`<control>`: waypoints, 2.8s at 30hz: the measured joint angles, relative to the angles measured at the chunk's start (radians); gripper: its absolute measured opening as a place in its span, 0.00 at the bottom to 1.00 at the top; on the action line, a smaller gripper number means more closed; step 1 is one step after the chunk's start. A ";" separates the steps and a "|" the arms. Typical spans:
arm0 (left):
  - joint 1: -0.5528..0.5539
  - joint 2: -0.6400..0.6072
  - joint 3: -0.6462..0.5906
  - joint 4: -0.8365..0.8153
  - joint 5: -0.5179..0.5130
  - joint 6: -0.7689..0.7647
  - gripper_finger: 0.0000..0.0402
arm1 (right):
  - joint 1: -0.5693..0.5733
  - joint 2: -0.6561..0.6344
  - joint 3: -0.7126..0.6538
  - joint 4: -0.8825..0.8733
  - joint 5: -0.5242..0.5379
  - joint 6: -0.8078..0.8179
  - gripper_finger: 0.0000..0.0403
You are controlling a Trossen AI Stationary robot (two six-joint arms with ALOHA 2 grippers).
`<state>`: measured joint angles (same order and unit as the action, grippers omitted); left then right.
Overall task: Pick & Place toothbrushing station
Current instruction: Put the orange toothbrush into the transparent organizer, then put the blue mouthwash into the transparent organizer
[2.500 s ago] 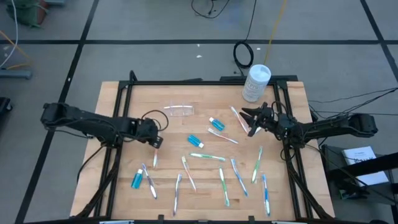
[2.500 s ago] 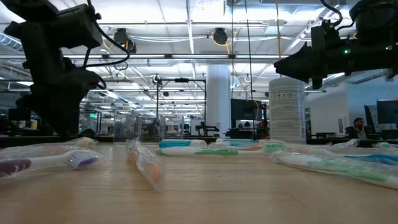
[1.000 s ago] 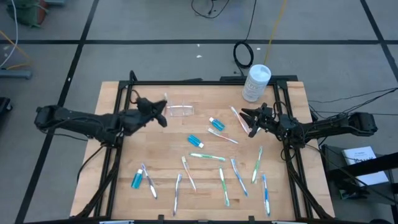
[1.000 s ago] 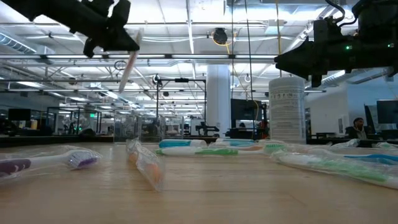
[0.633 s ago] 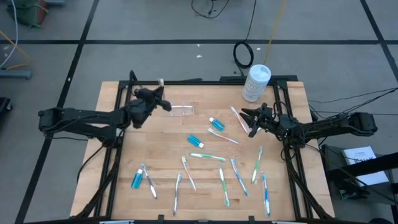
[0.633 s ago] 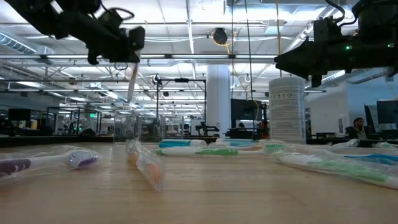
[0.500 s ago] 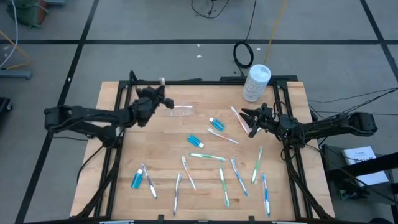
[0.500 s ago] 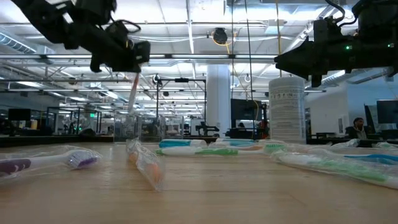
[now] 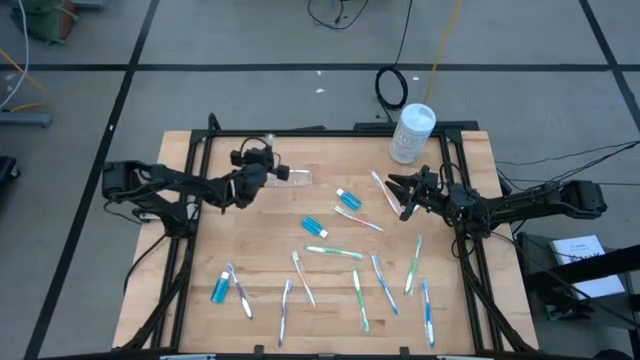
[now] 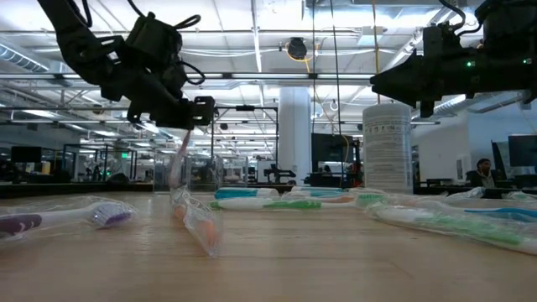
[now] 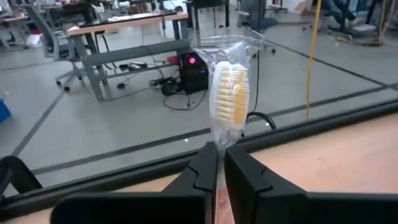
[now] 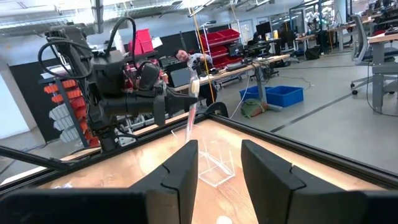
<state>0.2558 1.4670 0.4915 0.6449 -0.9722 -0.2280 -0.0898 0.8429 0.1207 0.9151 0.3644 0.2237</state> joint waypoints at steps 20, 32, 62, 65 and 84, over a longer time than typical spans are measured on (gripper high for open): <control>-0.063 -0.103 0.003 -0.252 0.054 -0.045 0.30 | 0.000 0.000 0.000 -0.009 -0.001 0.027 0.28; -0.124 -0.378 0.004 -0.488 0.217 -0.043 0.38 | 0.000 0.000 0.000 -0.039 -0.001 0.027 0.28; -0.198 -0.407 0.004 -0.517 0.679 0.005 0.34 | 0.177 0.524 0.286 0.033 -0.104 -0.008 0.28; -0.198 -0.407 0.004 -0.471 0.682 0.043 0.34 | 0.202 0.667 0.381 0.034 -0.104 -0.007 0.28; -0.198 -0.407 0.004 -0.436 0.684 0.052 0.34 | 0.263 1.137 0.657 -0.039 0.025 0.116 0.28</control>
<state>0.0582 1.0603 0.4953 0.2093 -0.2882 -0.1757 0.1734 1.9797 0.7779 0.8762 0.3897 0.3401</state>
